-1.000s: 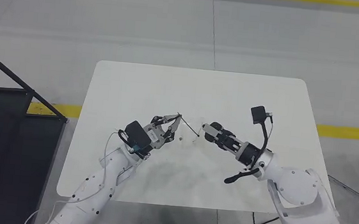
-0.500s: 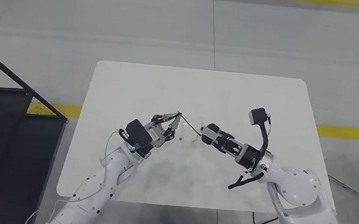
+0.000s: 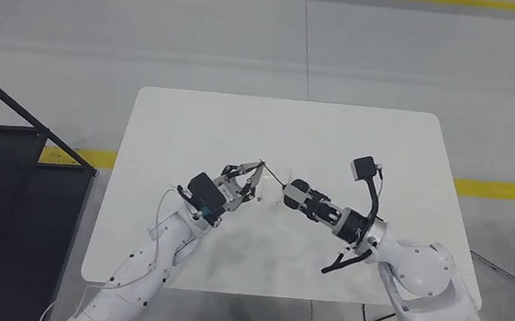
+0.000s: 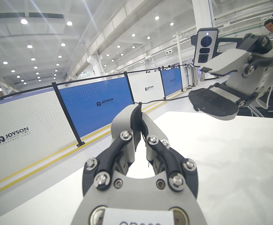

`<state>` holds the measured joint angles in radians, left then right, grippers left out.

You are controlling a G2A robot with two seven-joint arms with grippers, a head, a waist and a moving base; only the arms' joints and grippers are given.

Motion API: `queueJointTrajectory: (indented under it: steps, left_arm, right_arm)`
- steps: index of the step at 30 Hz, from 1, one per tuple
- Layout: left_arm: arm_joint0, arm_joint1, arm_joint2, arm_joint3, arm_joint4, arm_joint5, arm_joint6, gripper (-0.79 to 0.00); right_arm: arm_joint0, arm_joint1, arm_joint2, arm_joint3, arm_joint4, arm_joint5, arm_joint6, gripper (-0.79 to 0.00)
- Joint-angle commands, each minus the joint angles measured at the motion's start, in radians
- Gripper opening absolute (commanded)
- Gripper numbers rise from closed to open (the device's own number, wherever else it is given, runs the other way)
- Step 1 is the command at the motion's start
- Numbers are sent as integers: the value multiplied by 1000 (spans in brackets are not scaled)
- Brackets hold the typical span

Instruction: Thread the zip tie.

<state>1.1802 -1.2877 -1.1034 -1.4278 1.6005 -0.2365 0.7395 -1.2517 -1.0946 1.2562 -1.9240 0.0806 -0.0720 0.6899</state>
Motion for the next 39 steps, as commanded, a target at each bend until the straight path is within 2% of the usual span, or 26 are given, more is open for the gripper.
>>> queueJointTrajectory:
  steps: [1,15,19,31,32,33,34,39]
  left_arm:
    - [-1,0,1,1,1,1,1,-785]
    - [-1,-2,4,3,8,0,-3,-785]
    - [-2,-2,5,3,10,-2,-3,-785]
    - [-4,-3,5,6,13,-6,-3,-785]
    - [-4,-3,4,7,13,-6,-2,-785]
    - [-4,-3,4,7,13,-6,-2,-785]
    - [-5,-3,4,7,13,-7,-2,-785]
    - [-5,-3,4,8,13,-7,-1,-785]
  right_arm:
    - [3,-1,-5,0,-5,4,-2,-468]
    - [22,-5,-23,7,-14,24,-8,-542]
    - [25,-5,-26,8,-19,26,-9,-616]
    - [30,-7,-32,10,-29,34,-11,-640]
    - [31,-7,-32,10,-29,35,-11,-650]
    - [31,-7,-33,10,-29,35,-11,-696]
    - [32,-7,-33,11,-30,35,-10,-776]
    - [35,-8,-35,12,-32,41,-11,-785]
